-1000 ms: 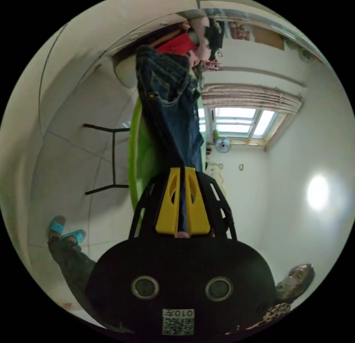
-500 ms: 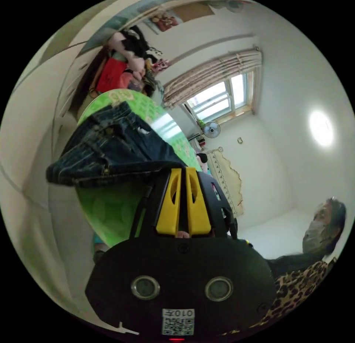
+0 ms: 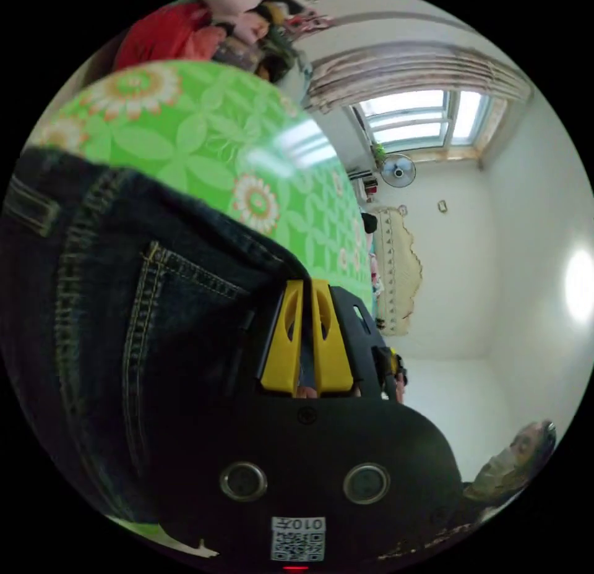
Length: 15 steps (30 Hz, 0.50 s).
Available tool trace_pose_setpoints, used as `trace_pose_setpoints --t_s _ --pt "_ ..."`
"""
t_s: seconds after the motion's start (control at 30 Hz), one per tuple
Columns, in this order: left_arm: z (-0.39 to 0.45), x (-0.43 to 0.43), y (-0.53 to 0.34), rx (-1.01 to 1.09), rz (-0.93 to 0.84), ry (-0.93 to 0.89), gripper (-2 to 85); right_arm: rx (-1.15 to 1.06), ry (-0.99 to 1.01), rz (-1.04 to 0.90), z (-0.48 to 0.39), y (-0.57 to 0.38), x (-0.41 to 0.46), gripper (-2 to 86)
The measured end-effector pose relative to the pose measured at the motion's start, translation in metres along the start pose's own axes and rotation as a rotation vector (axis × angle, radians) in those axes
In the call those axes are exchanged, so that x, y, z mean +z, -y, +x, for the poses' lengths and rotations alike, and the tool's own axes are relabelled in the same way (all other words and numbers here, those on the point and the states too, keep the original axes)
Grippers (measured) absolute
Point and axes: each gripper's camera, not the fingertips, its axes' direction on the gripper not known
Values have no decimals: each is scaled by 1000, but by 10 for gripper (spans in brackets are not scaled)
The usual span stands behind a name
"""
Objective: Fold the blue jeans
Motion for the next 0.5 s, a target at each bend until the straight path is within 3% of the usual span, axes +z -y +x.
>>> trace_pose_setpoints --t_s 0.13,0.23,0.33,0.4,0.5 --pt "-15 12 12 -14 -5 -82 5 13 73 57 6 29 7 48" --pt "0 13 17 64 -35 -20 7 7 44 49 3 55 18 54" --pt "4 20 22 113 -99 6 6 114 30 -91 18 83 46 71" --pt "9 14 18 133 -132 -21 5 104 39 -85 21 88 46 80" --pt "40 -9 -10 340 -163 87 1 49 82 1 22 85 17 93"
